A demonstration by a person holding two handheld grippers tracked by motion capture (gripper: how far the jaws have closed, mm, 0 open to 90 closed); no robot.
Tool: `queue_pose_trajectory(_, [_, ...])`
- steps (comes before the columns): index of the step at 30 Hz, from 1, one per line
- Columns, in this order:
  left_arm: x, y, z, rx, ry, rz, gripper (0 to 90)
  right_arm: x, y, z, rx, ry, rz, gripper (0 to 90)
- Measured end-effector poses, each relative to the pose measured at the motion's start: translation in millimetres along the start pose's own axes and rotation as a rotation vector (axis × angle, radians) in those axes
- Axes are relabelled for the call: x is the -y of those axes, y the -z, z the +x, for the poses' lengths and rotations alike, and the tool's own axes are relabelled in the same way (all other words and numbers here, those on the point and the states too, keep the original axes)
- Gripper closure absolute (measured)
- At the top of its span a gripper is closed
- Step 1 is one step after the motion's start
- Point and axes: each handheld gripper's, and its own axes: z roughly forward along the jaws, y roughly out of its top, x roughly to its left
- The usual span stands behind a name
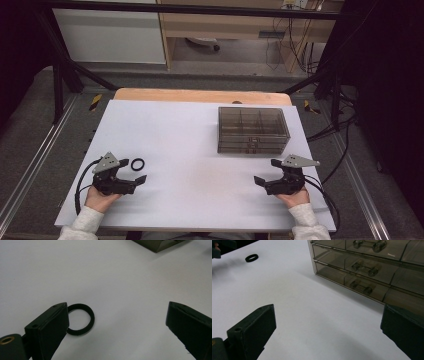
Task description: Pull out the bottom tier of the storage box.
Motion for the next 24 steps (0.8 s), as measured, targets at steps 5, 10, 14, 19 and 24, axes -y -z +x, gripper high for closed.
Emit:
queue_pose_trajectory(5, [-0.2, -0.1, -0.2, 0.003, -0.001, 0.001, 4.4, -3.8, -0.4, 2.8, 0.013, 0.037, 0.004, 0.6])
queue_pose_trajectory(10, [-0.1, -0.2, -0.3, 0.002, -0.001, 0.001, 4.4, -6.2, -1.7, 5.8, 0.033, 0.082, 0.019, 0.5])
queue_pose_trajectory(14, [-0.1, -0.6, -0.7, 0.004, -0.006, 0.004, 4.4, -9.8, -2.8, 9.3, 0.051, 0.127, 0.032, 0.5])
queue_pose_trajectory(19, [-0.2, -0.5, -0.8, 0.003, -0.006, 0.004, 4.5, -11.5, -6.4, 13.3, 0.075, 0.168, 0.059, 0.8])
queue_pose_trajectory(24, [-0.2, -0.8, -0.9, 0.001, -0.006, 0.004, 4.5, -12.7, -9.0, 16.2, 0.090, 0.207, 0.078, 0.7])
